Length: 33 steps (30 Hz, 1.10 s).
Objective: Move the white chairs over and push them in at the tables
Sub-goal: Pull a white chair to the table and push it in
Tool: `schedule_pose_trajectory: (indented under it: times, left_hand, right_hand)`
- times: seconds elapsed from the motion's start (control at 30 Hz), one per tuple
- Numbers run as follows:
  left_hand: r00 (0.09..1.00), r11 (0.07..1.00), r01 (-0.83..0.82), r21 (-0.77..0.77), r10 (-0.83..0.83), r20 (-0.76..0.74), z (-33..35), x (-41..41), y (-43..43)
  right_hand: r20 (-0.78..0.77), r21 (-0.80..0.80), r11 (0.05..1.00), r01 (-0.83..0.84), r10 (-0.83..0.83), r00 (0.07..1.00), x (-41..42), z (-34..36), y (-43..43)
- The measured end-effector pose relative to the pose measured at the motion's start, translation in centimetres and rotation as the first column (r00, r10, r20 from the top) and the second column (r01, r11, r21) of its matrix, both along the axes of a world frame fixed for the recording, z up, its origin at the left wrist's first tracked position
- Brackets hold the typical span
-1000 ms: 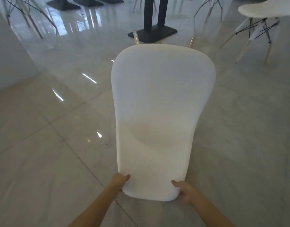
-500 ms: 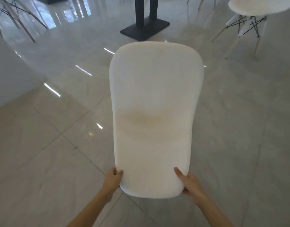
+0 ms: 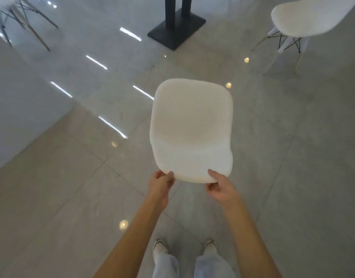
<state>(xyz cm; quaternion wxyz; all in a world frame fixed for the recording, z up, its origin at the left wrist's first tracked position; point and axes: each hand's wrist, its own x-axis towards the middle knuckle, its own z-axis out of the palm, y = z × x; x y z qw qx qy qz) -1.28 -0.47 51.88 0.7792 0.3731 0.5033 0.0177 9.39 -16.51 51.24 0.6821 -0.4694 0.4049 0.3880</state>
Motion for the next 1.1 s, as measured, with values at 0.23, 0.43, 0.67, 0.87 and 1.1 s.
schedule_pose_trajectory:
  times: [0.23,0.43,0.67,0.87,1.1]
  left_hand:
    - [0.999,0.999,0.022,-0.044,-0.023,-0.038,7.3,9.2,1.5]
    - [0.979,0.997,-0.044,-0.066,0.029,-0.204,8.9,10.0,0.5]
    - [0.945,0.989,-0.123,-0.081,0.092,-0.315,5.6,12.5,3.6]
    - [0.976,0.931,-0.217,-0.294,0.197,-0.097,8.8,14.0,2.7]
    - [0.991,0.885,-0.119,-0.451,0.130,-0.007,13.0,21.2,4.6]
  right_hand:
    - [0.050,-0.067,0.996,-0.051,0.055,0.997,7.6,7.4,2.1]
    - [0.044,0.102,0.995,0.007,-0.012,0.999,8.5,9.7,0.6]
    - [0.044,0.065,0.987,-0.150,0.147,0.988,12.1,6.3,-2.0]
    - [-0.323,0.115,0.993,-0.011,0.048,0.945,13.2,10.3,0.2]
    - [-0.194,0.037,0.973,-0.230,0.232,0.953,22.3,10.8,2.7]
